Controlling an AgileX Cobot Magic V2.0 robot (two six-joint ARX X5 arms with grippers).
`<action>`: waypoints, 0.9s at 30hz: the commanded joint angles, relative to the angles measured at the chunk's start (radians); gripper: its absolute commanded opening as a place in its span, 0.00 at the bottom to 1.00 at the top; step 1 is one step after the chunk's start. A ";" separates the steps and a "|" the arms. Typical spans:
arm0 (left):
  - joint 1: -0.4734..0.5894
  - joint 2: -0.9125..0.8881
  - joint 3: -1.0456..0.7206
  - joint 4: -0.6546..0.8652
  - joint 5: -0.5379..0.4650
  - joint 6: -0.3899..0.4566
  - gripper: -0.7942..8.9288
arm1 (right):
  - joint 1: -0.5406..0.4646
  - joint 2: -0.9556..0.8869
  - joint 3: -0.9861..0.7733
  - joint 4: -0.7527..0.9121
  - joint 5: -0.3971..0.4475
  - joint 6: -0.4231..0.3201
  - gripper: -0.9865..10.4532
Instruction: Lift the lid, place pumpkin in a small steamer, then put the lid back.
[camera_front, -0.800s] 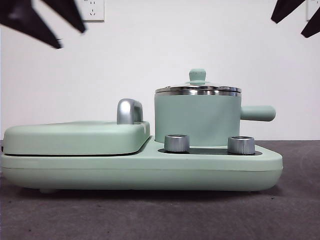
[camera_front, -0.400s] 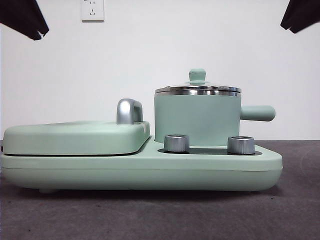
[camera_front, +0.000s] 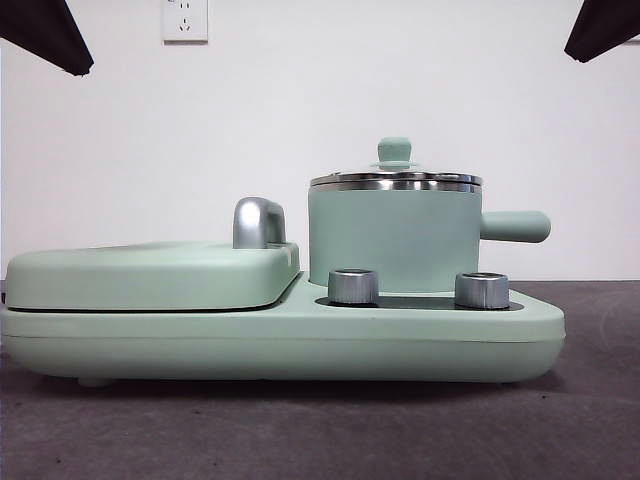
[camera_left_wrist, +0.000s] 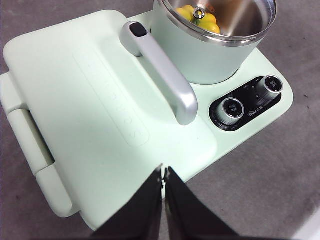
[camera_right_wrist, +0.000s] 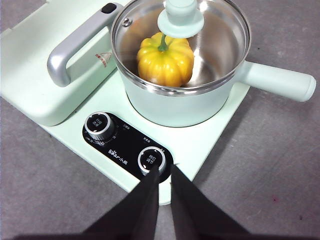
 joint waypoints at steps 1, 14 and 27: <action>-0.006 -0.019 -0.003 0.023 -0.024 0.135 0.09 | 0.006 0.004 0.007 0.013 0.001 -0.007 0.12; 0.425 -0.627 -0.714 0.513 -0.256 0.043 0.09 | 0.006 0.004 0.007 0.014 0.001 -0.007 0.12; 0.521 -0.898 -0.933 0.570 -0.256 0.024 0.09 | 0.006 0.004 0.007 0.017 0.001 -0.007 0.12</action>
